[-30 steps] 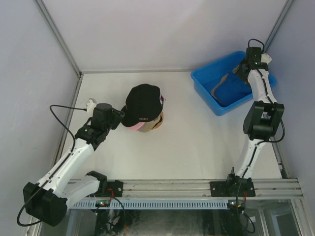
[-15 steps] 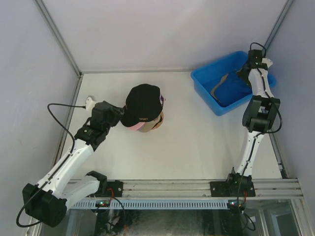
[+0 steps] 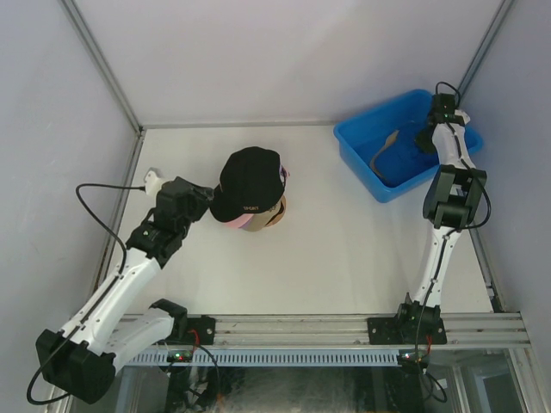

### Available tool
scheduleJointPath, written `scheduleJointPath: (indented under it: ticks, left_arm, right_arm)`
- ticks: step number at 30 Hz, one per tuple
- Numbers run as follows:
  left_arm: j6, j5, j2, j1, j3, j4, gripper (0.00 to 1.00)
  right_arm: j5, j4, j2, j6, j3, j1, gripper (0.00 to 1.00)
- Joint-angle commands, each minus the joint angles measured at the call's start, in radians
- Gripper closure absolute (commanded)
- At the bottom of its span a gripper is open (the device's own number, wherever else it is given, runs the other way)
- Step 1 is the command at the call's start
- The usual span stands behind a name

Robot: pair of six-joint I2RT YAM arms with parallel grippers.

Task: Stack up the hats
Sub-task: Adjust the hat in the bin.

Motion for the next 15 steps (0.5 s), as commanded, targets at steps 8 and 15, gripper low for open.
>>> scheduleJointPath:
  ticks: [8,15]
  left_arm:
    - [0.026,-0.034,-0.081,-0.004,0.025,-0.049,0.57]
    - [0.017,-0.023,-0.118,-0.004,0.030,-0.083,0.57]
  right_arm:
    - [0.125,0.103,-0.243,-0.077,-0.021,0.041,0.90]
    - [0.087,0.133,-0.307,-0.072,-0.093,0.033,0.81]
